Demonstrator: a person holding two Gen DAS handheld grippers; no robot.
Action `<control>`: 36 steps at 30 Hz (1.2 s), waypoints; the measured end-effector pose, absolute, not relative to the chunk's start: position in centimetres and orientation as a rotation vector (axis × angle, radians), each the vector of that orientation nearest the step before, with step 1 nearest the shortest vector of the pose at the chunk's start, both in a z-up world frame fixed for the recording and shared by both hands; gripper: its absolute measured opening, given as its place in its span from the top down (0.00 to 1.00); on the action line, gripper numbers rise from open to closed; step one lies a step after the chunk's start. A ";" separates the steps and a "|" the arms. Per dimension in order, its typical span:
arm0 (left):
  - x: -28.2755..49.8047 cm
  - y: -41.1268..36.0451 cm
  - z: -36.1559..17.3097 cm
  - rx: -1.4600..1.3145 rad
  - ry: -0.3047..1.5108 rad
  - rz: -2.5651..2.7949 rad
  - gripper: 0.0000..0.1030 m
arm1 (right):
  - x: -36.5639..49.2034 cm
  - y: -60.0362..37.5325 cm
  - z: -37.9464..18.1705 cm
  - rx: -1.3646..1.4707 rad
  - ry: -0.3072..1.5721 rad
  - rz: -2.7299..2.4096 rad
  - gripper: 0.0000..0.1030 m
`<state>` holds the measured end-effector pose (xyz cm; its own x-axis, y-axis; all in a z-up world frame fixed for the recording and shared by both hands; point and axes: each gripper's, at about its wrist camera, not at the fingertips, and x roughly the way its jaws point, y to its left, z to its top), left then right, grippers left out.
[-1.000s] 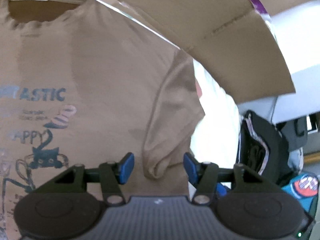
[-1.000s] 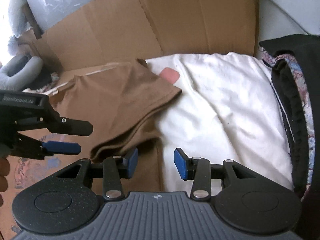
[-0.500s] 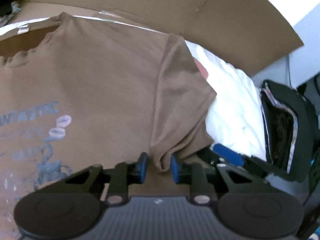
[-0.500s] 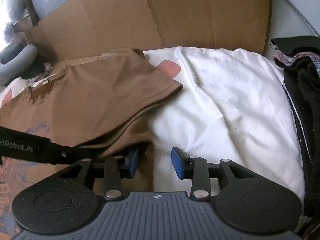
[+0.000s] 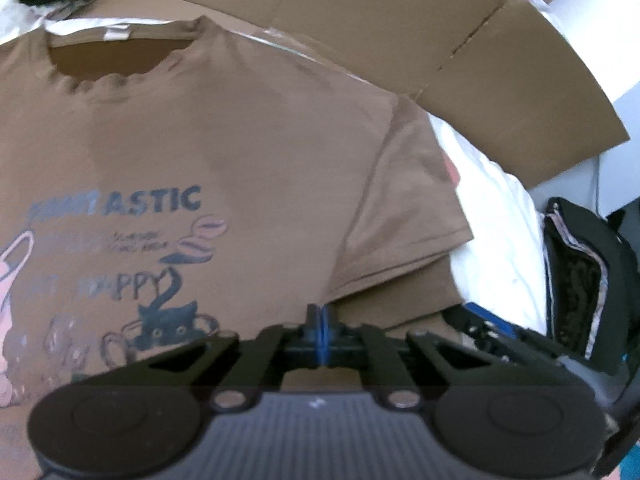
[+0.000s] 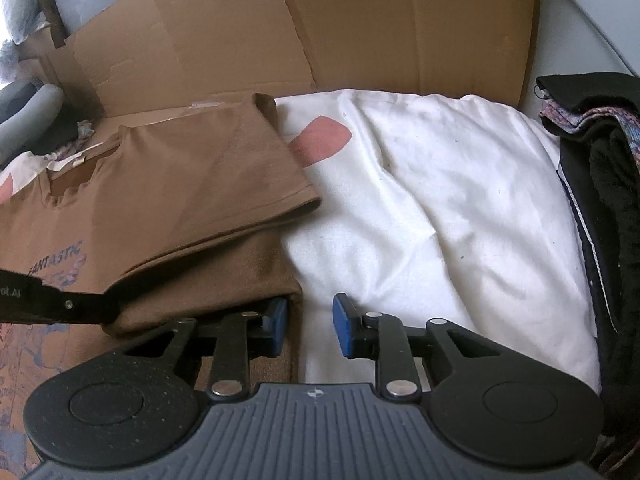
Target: Fold clothes
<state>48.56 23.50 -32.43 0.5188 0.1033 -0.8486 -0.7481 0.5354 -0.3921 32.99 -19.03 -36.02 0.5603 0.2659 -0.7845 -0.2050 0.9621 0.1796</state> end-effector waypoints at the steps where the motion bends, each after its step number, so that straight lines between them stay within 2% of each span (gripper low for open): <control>1: 48.4 23.4 -32.5 -0.861 0.875 0.596 0.99 | 33.0 -19.1 -36.0 0.074 0.936 0.278 0.71; 9: 47.2 23.2 -32.3 -0.916 0.836 0.620 0.99 | 33.1 -19.4 -36.2 0.085 0.938 0.285 0.71; 13: 47.4 23.2 -33.8 -0.913 0.883 0.648 0.99 | 33.1 -19.4 -36.3 0.086 0.933 0.287 0.71; 20: 47.0 23.8 -31.6 -0.842 0.913 0.648 0.97 | 33.0 -19.8 -36.1 0.106 0.931 0.293 0.70; 26: 47.8 25.4 -29.2 -0.793 0.875 0.638 0.87 | 32.2 -20.7 -35.2 0.150 0.930 0.271 0.70; 30: 49.8 25.5 -28.1 -0.765 0.853 0.611 0.64 | 31.8 -21.5 -34.4 0.182 0.914 0.270 0.70; 36: 54.5 23.9 -27.4 -0.717 0.848 0.547 0.61 | 31.4 -22.1 -33.8 0.231 0.883 0.280 0.70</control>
